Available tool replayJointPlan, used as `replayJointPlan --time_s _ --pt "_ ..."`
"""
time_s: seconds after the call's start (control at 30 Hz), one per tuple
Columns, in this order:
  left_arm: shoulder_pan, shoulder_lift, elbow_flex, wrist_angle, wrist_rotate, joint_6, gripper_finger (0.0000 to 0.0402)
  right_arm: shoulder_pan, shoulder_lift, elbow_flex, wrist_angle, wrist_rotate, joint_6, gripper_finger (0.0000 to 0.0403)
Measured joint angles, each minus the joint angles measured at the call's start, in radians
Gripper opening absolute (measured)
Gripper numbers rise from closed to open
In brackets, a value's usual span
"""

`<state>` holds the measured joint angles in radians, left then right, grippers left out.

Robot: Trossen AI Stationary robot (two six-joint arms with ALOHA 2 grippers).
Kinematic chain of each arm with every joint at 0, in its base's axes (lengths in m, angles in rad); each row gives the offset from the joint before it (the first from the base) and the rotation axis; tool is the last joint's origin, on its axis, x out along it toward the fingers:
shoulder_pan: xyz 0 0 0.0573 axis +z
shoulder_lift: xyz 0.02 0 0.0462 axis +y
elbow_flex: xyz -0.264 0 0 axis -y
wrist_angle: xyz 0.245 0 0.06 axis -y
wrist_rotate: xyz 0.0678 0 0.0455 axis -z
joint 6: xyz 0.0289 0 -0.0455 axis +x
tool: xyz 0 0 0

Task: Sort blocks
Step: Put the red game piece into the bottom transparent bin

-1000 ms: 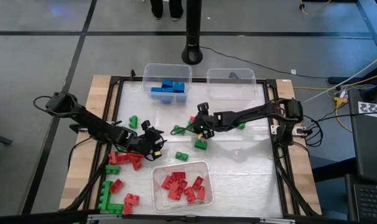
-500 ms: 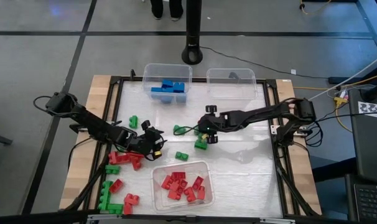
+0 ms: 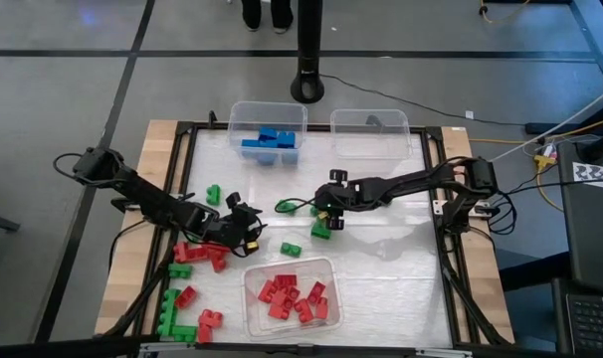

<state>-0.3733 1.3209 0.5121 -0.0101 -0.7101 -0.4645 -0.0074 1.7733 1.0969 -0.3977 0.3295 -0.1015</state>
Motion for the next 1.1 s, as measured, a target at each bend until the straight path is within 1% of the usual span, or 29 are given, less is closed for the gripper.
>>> replayJointPlan --time_s 0.1,0.2,0.47,0.6,0.73,0.93,1.0,1.1 --pt "0.000 0.000 0.000 -0.001 0.000 0.000 0.0198 0.000 0.000 0.000 -0.009 -0.028 0.023 0.0156" --pt "0.000 0.000 0.000 0.000 0.000 0.000 0.0198 0.000 0.015 0.001 -0.020 -0.034 0.045 0.0156" --pt "0.000 0.000 0.000 0.001 0.000 0.000 0.0198 -0.007 0.069 0.005 0.004 -0.006 0.049 0.0156" --pt "0.000 0.000 0.000 0.001 0.000 -0.003 0.0198 -0.007 0.072 0.005 0.008 0.000 0.048 0.0160" --pt "0.000 0.000 0.000 0.001 0.000 -0.003 0.0198 -0.014 0.072 0.005 0.006 -0.002 0.056 0.0188" --pt "0.000 0.000 0.000 0.002 0.005 -0.007 0.0198 -0.042 0.072 0.005 -0.010 -0.047 0.097 0.0239" --pt "0.000 0.000 0.000 0.003 0.012 -0.007 0.0198 -0.055 0.072 0.004 -0.015 -0.085 0.121 0.0249" --pt "0.000 0.000 0.000 0.003 0.019 -0.008 0.0198 -0.071 0.072 0.004 -0.025 -0.175 0.132 0.0254"
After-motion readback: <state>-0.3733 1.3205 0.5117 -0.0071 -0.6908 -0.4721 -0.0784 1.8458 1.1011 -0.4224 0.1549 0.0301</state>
